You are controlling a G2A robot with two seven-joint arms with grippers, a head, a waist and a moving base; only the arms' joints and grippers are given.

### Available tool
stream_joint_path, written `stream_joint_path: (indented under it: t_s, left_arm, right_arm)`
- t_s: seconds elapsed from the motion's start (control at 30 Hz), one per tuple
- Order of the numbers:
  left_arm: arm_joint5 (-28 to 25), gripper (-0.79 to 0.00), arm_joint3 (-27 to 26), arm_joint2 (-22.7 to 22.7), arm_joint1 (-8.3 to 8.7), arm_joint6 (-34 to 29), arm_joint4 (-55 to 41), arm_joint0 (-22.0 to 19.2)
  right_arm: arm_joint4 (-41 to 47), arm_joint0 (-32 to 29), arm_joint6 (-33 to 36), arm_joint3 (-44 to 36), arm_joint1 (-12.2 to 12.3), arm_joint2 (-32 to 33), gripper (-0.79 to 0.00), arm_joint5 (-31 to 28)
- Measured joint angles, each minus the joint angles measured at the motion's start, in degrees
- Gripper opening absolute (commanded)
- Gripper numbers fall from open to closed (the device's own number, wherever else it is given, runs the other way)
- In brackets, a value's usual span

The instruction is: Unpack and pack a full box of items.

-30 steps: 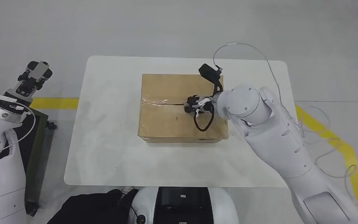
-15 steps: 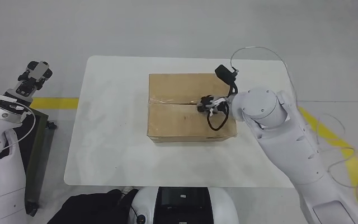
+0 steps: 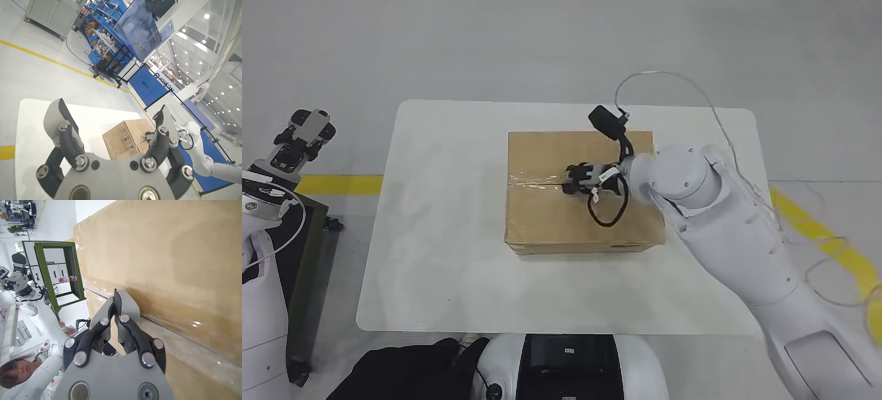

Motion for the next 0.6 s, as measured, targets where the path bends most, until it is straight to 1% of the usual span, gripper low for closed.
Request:
stream_joint_path:
  t_s: [0.17,0.43,0.6]
  left_arm:
    - [0.0,0.000,0.0,0.0,0.00,0.0,0.0,0.0]
    - [0.0,0.000,0.0,0.0,0.00,0.0,0.0,0.0]
    - [0.0,0.000,0.0,0.0,0.00,0.0,0.0,0.0]
  right_arm:
    - [2.9,3.4,-1.4,5.1,-2.0,-3.5,-0.785,-1.8]
    - [5.4,6.2,-2.6,7.1,-4.0,-6.3,-0.785,-3.8]
    - [6.2,7.2,-2.7,8.6,-4.8,-7.2,-0.785,-4.8]
